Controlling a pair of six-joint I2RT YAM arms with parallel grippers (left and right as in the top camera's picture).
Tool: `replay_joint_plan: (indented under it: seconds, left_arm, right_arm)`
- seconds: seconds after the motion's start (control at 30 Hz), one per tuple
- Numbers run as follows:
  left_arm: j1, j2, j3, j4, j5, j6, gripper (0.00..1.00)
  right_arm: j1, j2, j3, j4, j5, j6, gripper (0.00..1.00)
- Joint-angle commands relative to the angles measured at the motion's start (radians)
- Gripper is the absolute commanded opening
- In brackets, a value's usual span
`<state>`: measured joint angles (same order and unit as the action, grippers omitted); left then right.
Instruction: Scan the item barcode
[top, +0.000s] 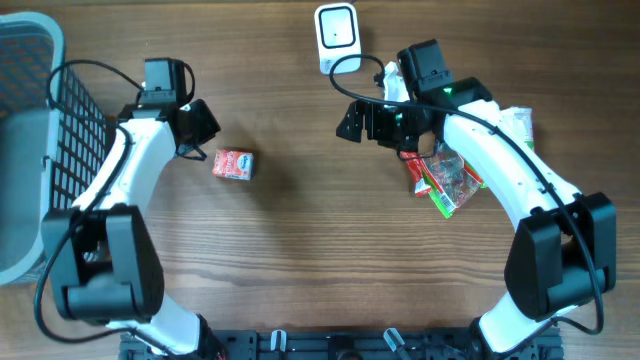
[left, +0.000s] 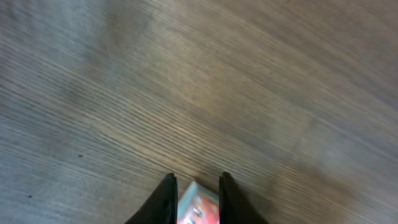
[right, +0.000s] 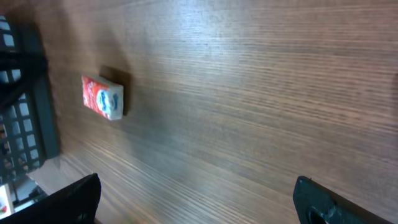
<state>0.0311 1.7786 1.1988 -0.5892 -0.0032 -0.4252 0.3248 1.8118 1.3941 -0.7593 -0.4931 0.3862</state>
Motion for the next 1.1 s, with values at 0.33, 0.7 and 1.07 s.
replay_joint_plan:
  seconds: [0.33, 0.7, 1.07]
  left_arm:
    - [-0.082, 0.127, -0.055, -0.153, 0.375, -0.04, 0.07]
    - [-0.389, 0.127, -0.055, 0.011, 0.373, -0.111, 0.13]
    - [-0.255, 0.04, -0.054, -0.081, 0.329, -0.071, 0.08]
  right_arm:
    - [0.004, -0.011, 0.005, 0.019, 0.006, 0.01, 1.0]
    - [0.004, -0.011, 0.005, 0.019, 0.006, 0.01, 1.0]
    - [0.028, -0.011, 0.004, -0.039, 0.105, 0.064, 0.34]
